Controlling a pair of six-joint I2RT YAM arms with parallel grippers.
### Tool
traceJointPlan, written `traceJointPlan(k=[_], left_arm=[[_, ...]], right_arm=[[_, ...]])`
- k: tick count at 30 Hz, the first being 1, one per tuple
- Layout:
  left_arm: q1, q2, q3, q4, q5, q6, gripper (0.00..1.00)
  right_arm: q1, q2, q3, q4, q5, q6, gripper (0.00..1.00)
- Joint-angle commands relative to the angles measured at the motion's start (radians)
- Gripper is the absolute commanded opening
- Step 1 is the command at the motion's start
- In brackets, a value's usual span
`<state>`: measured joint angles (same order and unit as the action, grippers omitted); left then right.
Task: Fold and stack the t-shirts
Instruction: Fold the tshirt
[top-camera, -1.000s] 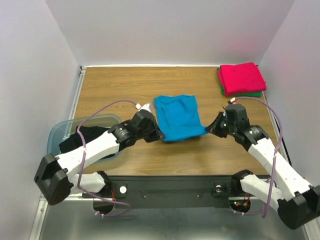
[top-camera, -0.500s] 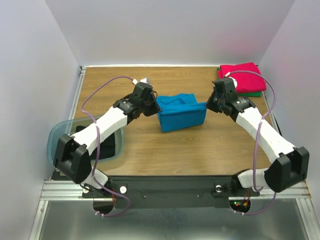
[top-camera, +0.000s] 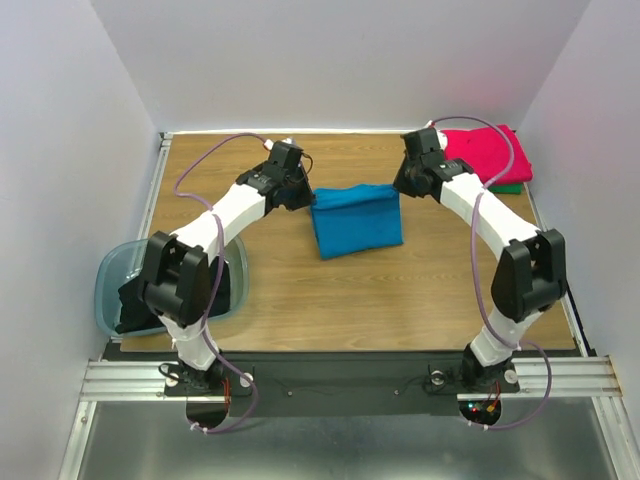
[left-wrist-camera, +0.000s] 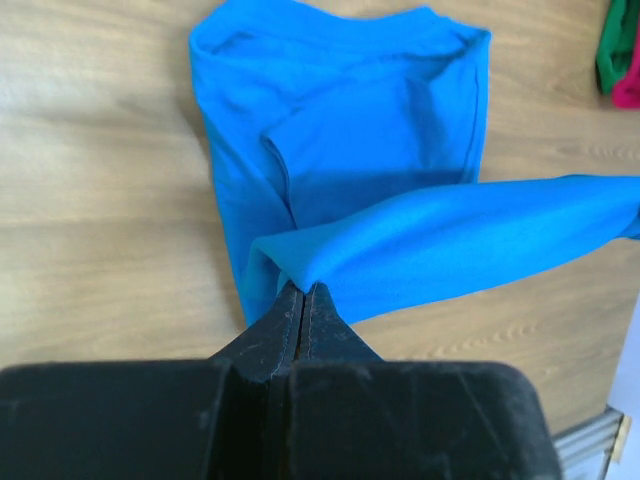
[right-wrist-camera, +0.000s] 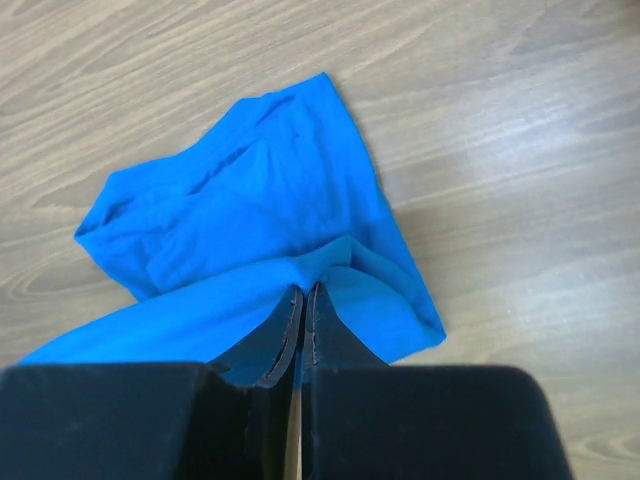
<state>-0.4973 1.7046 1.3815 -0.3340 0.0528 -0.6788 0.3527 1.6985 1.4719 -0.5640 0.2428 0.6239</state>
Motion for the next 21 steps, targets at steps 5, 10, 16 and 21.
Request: traceJointPlan(k=[5,10,16,21], left_arm=[[0.065,0.156,0.16,-0.027,0.001,0.071,0.0],[0.104,0.265,0.259,-0.025,-0.019,0.077,0.1],[0.131,0.352,0.389,-0.079,0.019,0.11,0.67],[0.129,0.244,0.28,-0.054,-0.002,0.128,0.98]], right_arm=[[-0.047,0.173,0.165,0.059,0.004,-0.062,0.0],[-0.063,0.311,0.258,0.061,0.009,-0.056,0.06],[-0.077,0.392,0.341,0.056,-0.048,-0.065,0.65],[-0.077,0.302,0.247,0.059,-0.062,-0.081,1.0]])
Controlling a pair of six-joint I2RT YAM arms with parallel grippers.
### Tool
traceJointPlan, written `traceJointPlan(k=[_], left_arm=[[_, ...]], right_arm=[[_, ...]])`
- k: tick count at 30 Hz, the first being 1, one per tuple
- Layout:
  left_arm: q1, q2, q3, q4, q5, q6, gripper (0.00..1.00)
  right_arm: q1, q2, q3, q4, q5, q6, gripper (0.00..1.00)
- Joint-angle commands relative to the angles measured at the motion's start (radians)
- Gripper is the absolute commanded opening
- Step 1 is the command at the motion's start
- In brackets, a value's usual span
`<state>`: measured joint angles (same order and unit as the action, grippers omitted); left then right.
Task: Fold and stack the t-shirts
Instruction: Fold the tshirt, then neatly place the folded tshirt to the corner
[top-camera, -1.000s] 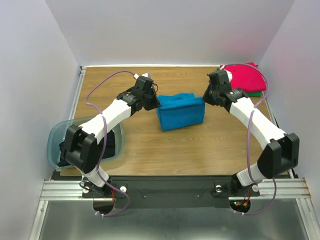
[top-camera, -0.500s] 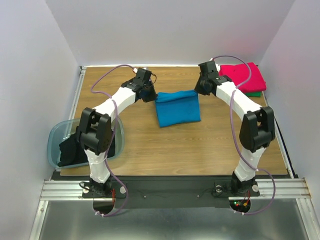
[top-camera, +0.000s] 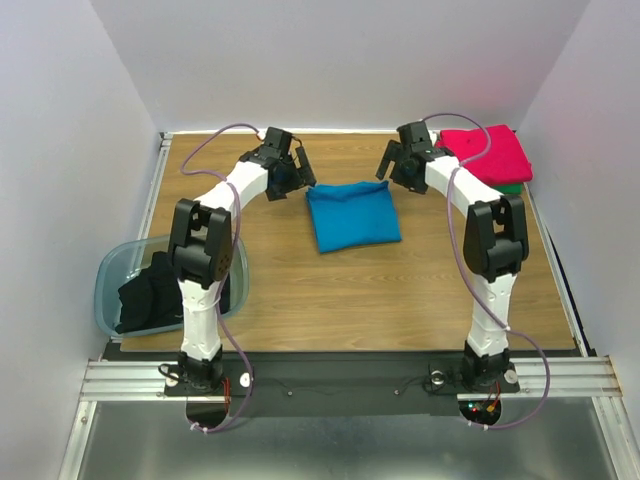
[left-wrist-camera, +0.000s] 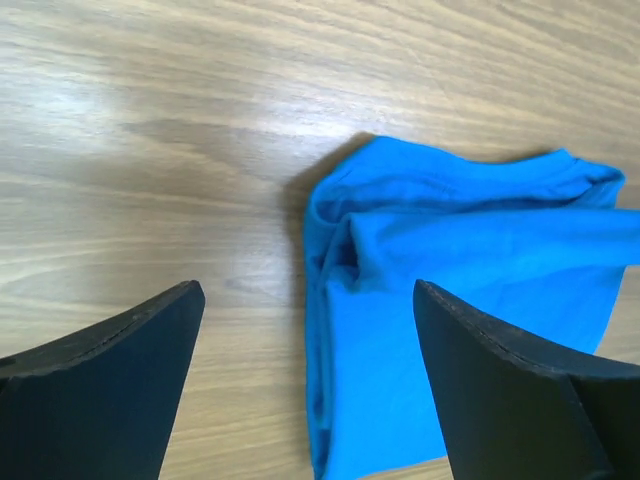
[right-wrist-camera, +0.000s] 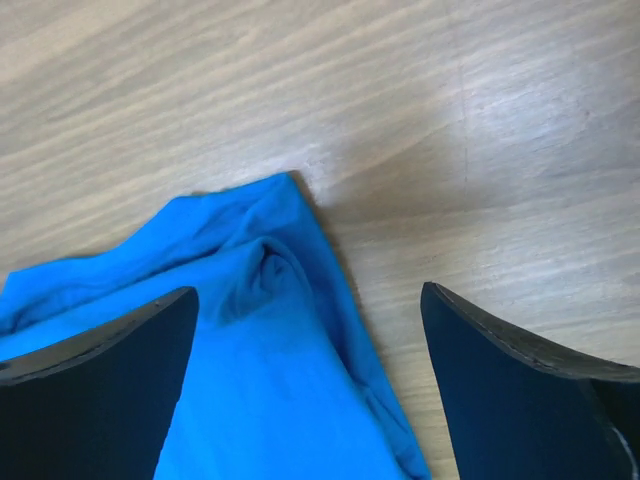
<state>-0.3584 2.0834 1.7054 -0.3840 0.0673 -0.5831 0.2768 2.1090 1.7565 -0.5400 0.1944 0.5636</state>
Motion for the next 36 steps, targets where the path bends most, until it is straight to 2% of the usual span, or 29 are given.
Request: traceJointPlan(k=[1,6,14,20,25,29,30,32,36], left_arm=[[-0.01,-0.158,-0.073,0.003,-0.014,0.031,0.98],[-0.016,-0.311,-0.303,0.068,-0.001,0.013,0.98],[-0.051,-0.496,-0.637,0.16,0.025,-0.037,0.98],[-0.062,-0.559,-0.76,0.195,0.043,-0.072,0.98],[-0.067,-0.594,-0.803,0.204,0.039,-0.084,0.98],[-0.067,-0.609,-0.836,0.208,0.034,-0.093,0.98],[-0.067,-0.614,-0.846,0.208,0.034,-0.095,0.98],[-0.067,-0.622,-0.856,0.211,0.034,-0.101,0.98],[-0.067,-0.635,-0.885,0.211,0.038,-0.11,0.98]], right_arm=[[-0.001,-0.124,-0.06,0.035,-0.032,-0.03,1.0],[-0.001,-0.199,-0.231,0.047,-0.127,-0.102,1.0],[-0.001,-0.25,-0.356,0.107,-0.156,-0.14,1.0],[-0.001,-0.163,-0.305,0.109,-0.155,-0.125,0.93],[0.001,-0.048,-0.212,0.109,-0.19,-0.137,0.87],[0.004,-0.017,-0.229,0.112,-0.286,-0.126,0.74],[0.005,-0.018,-0.241,0.117,-0.285,-0.123,0.71],[0.019,-0.023,-0.27,0.121,-0.263,-0.123,0.59],[0.056,-0.021,-0.299,0.127,-0.244,-0.113,0.47]])
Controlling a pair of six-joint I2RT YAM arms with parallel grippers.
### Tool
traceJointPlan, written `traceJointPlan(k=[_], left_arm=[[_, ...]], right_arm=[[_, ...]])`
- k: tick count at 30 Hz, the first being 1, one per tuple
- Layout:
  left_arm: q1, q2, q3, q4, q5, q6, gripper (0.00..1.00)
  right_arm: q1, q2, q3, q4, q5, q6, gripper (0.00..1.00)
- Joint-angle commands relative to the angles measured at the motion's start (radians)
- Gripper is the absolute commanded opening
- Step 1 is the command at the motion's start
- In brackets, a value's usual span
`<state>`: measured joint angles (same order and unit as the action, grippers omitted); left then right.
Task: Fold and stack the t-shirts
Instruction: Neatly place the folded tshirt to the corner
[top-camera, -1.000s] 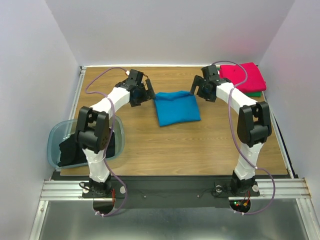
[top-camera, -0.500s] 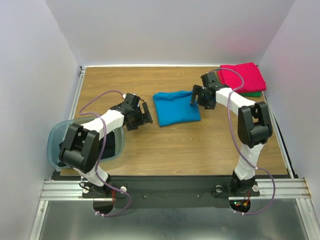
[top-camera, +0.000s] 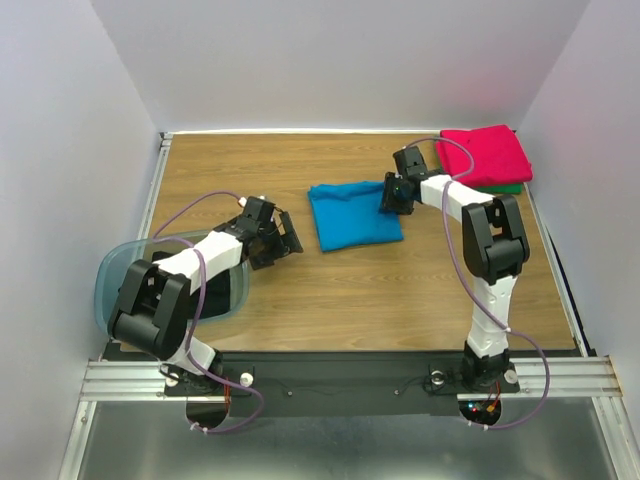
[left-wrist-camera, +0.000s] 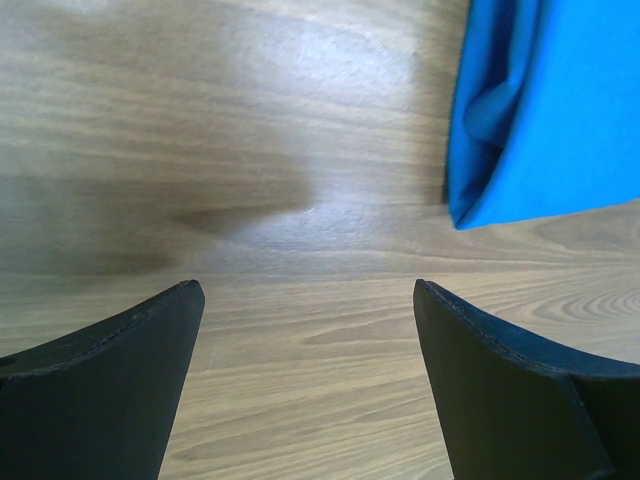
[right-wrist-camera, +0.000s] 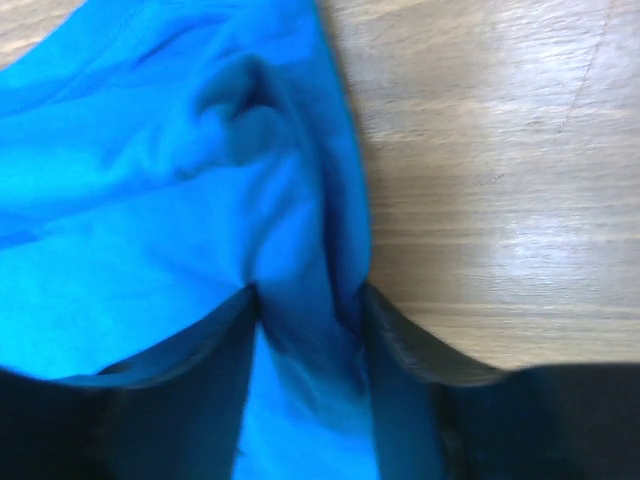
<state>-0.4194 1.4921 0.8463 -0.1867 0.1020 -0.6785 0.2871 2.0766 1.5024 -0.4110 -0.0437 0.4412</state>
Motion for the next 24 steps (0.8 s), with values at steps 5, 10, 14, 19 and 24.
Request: traceJointPlan(k=[5,10,14,19,24], left_arm=[[-0.005,-0.079,-0.061,0.004,-0.004,-0.016,0.98],[-0.005,-0.144,-0.085,-0.026,-0.031,-0.019,0.98],[-0.005,-0.205,-0.092,-0.051,-0.073,-0.029,0.98],[-0.005,-0.213,-0.075,-0.094,-0.094,-0.026,0.98],[-0.005,-0.219,-0.07,-0.12,-0.15,-0.016,0.98]], right_arm=[[0.101,0.007,-0.059,-0.005,0.109,0.063,0.25],[0.101,-0.047,-0.054,-0.008,0.267,0.062,0.0],[0.098,-0.147,-0.034,-0.011,0.408,-0.07,0.0],[0.046,-0.197,0.025,-0.011,0.518,-0.231,0.0],[-0.04,-0.217,0.137,-0.009,0.57,-0.389,0.0]])
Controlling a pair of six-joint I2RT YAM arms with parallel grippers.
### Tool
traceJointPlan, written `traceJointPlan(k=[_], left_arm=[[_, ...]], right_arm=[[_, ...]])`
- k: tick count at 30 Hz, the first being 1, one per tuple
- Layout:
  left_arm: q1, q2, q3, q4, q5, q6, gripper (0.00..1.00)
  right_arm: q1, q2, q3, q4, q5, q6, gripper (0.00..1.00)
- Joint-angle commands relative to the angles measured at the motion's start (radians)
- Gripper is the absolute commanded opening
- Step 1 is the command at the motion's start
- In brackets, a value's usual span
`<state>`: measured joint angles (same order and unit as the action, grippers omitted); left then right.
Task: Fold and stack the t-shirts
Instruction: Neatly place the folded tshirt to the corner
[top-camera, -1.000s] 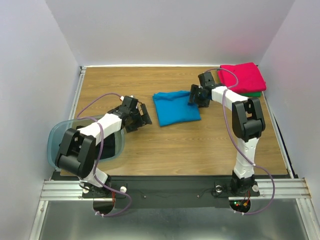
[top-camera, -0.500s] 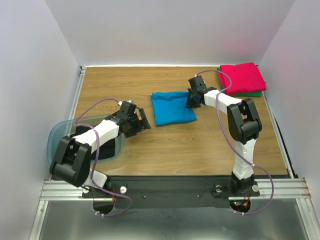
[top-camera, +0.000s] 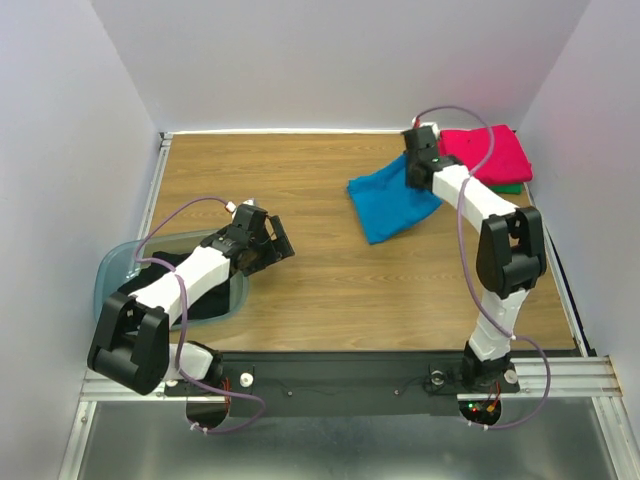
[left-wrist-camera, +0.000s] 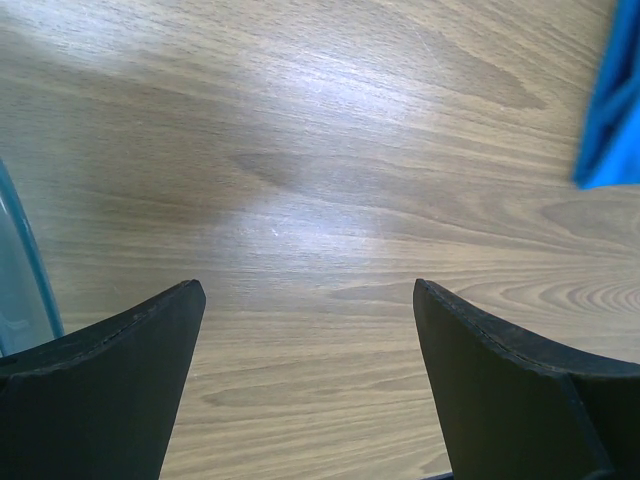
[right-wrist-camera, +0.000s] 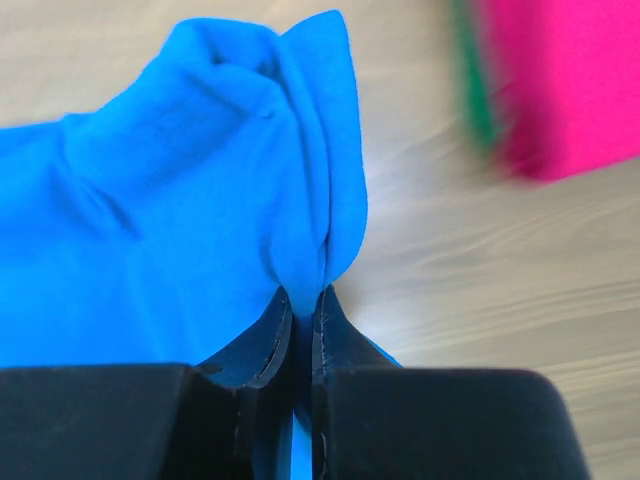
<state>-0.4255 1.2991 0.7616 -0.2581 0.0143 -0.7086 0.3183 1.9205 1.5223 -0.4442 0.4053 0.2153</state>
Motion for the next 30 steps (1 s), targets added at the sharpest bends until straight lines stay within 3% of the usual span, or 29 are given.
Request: traceJointPlan(k=[1,8,16,30], left_arm=[[0.001,-0.023,0.015,-0.047,-0.06,0.015,0.98],[0.002,0.003,0.041,-0.027,-0.048,0.014,0.98],[0.002,0.088,0.093,-0.01,-0.02,0.037,0.98],[0.004,0.12,0.097,0.006,0.009,0.046,0.98]], right_arm=[[-0.094,-0.061,0.136,0.024,0.103,-0.194,0.0],[-0.176,-0.043,0.271,0.022,0.058,-0.376,0.01],[-0.288,-0.044,0.384,0.013,-0.008,-0.412,0.0],[-0.315,-0.014,0.559,0.01,-0.029,-0.367,0.0]])
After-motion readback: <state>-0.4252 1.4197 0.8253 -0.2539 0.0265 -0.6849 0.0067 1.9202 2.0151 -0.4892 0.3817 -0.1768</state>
